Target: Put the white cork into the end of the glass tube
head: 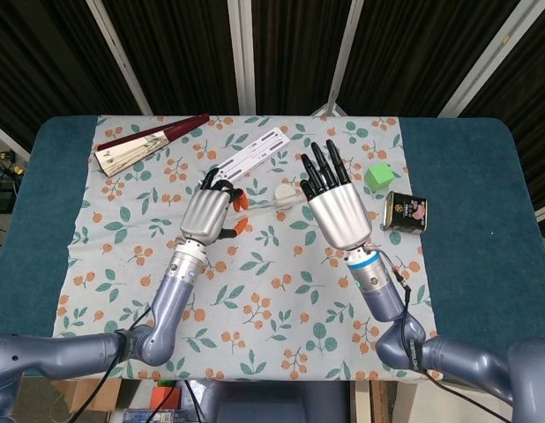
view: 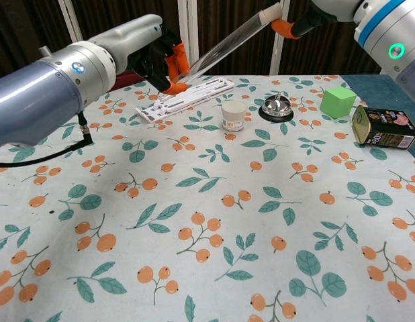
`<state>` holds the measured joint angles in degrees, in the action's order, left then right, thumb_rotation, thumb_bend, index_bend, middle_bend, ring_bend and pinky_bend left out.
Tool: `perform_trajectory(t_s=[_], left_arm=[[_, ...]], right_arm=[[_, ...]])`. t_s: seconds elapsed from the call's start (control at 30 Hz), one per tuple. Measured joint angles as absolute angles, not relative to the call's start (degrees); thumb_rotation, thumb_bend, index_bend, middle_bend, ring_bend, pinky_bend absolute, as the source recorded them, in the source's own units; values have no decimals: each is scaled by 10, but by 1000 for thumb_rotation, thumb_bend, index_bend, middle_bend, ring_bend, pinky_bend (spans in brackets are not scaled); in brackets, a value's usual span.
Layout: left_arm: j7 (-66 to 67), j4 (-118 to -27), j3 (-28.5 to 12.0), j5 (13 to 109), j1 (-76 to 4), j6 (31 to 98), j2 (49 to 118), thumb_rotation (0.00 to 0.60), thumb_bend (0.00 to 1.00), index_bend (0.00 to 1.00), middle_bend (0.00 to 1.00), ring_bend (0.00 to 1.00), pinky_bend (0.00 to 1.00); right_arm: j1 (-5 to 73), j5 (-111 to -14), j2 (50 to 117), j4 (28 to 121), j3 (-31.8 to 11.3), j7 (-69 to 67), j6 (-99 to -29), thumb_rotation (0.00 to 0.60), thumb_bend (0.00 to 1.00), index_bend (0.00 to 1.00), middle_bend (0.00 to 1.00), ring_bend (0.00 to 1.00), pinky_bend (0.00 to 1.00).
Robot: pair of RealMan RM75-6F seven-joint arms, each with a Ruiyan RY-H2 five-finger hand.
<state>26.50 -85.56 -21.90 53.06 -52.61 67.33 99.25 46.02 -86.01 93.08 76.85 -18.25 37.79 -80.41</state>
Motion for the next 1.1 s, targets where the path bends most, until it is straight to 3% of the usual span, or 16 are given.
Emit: perform_trajectory(t_s=[0.83,0.97,1.1], left_arm=[[276,-858,-227,523,-533,682,1003,600,542,705,767,263,0],[275,-859,-229,523,-534,683,1004,600,542,706,769,263,0],[274,-858,-230,523,-534,683,1006,600,542,708,771,264,0]], right_arm=[[457,-865,927,778,-180,382,-808,600,362,766,245,0,0],[456,-865,925,779,-179,383,-808,600,360,672,243,0,0],[455,-867,923,781,-177,384,-807,600,360,477,212,0,0]])
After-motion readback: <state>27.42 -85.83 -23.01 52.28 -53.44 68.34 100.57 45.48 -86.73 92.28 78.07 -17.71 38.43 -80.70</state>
